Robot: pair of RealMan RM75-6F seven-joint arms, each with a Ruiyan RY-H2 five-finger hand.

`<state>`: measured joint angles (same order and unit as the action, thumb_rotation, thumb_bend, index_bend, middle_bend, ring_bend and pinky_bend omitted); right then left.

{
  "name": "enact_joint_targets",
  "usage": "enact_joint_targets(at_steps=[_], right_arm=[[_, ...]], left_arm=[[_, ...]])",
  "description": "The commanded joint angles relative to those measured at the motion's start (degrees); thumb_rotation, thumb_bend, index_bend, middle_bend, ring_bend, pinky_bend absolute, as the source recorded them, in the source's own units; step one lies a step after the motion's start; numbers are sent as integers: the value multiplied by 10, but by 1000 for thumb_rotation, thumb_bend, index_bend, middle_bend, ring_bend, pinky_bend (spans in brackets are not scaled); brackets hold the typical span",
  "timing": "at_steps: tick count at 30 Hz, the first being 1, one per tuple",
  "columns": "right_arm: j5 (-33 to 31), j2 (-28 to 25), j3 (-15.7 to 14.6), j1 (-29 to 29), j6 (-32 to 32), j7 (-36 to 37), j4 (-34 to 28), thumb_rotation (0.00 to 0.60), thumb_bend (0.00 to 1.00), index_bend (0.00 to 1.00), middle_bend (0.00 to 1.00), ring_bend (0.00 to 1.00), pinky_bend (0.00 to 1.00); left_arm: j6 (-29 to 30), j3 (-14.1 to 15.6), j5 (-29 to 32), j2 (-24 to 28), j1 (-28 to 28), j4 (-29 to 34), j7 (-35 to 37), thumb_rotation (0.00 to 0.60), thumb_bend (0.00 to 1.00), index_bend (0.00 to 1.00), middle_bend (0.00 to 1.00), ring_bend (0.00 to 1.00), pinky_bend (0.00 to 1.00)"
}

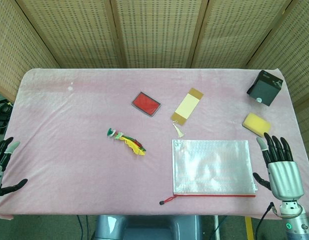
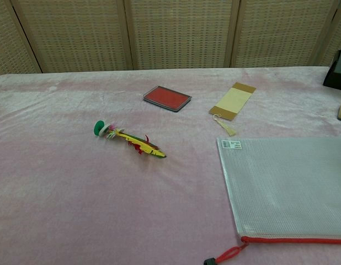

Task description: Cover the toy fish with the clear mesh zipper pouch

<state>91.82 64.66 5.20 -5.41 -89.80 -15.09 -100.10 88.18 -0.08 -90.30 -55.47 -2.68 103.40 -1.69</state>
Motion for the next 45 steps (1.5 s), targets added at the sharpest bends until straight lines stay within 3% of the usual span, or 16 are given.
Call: enact_joint_targets(at_steps=[1, 7, 9, 12, 13, 14, 17, 20, 25, 31, 36, 45], right_arm=[[-2, 0, 1, -1, 1, 1, 1, 600, 0, 0, 0, 0, 0], [-1, -3, -2, -2, 8, 4, 0, 600, 0, 0, 0, 0, 0], [8, -4, -5, -11, 21, 5, -1, 600, 0, 0, 49, 36, 0], [31, -5, -10, -33, 52, 2, 11, 600, 0, 0, 410, 419, 27], [41, -10, -12, -46, 70, -4, 14, 600, 0, 0, 524, 544, 127], [53, -14, -15, -60, 89, -6, 15, 600, 0, 0, 600, 619, 294], [80, -37, -24, -112, 167, 32, 0, 600, 0, 0, 728, 734, 758], [110, -61, -33, -173, 246, 107, -17, 600, 0, 49, 810, 810, 965], [126, -71, -40, -240, 335, 156, -44, 600, 0, 154, 871, 865, 1000], [105, -23, -40, -310, 444, 164, -67, 600, 4, 288, 917, 905, 1000], [64, 34, -37, -349, 514, 150, -56, 600, 131, 390, 947, 932, 1000], [-17, 112, -42, -362, 547, 97, -21, 600, 315, 464, 966, 944, 1000]], left_arm=[[-2, 0, 1, -1, 0, 0, -2, 600, 0, 0, 0, 0, 0], [-6, -1, 5, -5, -2, 0, -11, 600, 0, 0, 0, 0, 0], [-5, -3, 7, -6, -2, 0, -13, 600, 0, 0, 0, 0, 0], [-5, -6, 11, -9, -2, -1, -17, 600, 0, 0, 0, 0, 0], [-6, -7, 13, -11, -3, -1, -18, 600, 0, 0, 0, 0, 0], [-8, -8, 16, -12, -4, -1, -19, 600, 0, 0, 0, 0, 0], [-15, -13, 26, -16, -9, 0, -30, 600, 0, 0, 0, 0, 0], [-26, -20, 39, -22, -16, 1, -49, 600, 0, 0, 0, 0, 0], [-40, -25, 56, -30, -24, 1, -66, 600, 0, 0, 0, 0, 0], [-56, -30, 76, -39, -32, -4, -83, 600, 0, 0, 0, 0, 0], [-63, -33, 87, -42, -37, -6, -90, 600, 0, 0, 0, 0, 0], [-64, -35, 94, -40, -39, -6, -90, 600, 0, 0, 0, 0, 0]])
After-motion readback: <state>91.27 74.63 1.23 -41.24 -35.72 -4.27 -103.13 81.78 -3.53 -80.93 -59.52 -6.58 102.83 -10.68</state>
